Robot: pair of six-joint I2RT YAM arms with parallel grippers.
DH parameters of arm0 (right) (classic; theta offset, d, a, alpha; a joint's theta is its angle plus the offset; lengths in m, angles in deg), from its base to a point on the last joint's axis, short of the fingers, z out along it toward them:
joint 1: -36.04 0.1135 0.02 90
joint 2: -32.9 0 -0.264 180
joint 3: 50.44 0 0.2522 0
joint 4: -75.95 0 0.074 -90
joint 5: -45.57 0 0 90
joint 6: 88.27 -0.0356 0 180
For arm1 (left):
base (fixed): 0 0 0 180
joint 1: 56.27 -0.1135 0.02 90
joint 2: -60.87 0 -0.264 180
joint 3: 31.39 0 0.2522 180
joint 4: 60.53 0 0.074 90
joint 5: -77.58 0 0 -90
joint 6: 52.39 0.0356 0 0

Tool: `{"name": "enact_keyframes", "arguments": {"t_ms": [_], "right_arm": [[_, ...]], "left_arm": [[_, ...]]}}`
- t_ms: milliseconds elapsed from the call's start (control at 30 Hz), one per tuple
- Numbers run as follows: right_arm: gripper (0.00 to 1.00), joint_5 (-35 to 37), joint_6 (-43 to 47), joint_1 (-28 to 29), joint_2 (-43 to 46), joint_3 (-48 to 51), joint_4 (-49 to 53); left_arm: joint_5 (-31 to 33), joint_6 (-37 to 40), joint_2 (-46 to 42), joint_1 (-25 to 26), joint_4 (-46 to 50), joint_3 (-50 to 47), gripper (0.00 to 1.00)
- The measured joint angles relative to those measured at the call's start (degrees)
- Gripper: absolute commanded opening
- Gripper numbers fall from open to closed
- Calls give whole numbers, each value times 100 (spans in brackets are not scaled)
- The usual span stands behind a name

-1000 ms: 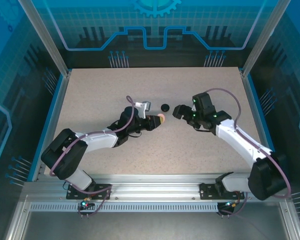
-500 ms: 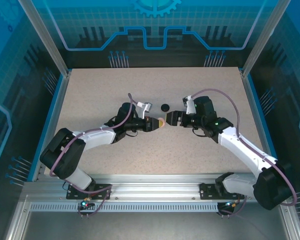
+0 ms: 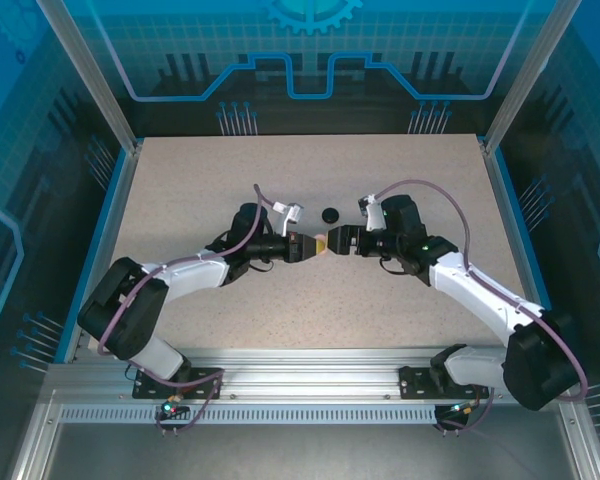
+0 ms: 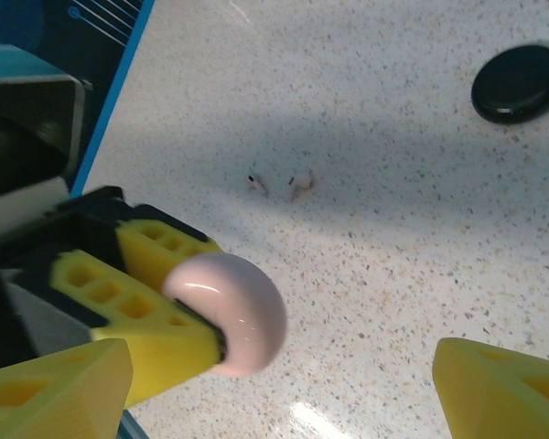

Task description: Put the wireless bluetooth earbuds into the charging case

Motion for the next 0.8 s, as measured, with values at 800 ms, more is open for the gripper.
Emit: {"name": "enact_keyframes", "arguments": {"t_ms": [800], "right_arm": [[80,-90,0,-297,-693,341,-457]], "left_arm": [[-258,-22,-697,-66,-229,-85,0]]}}
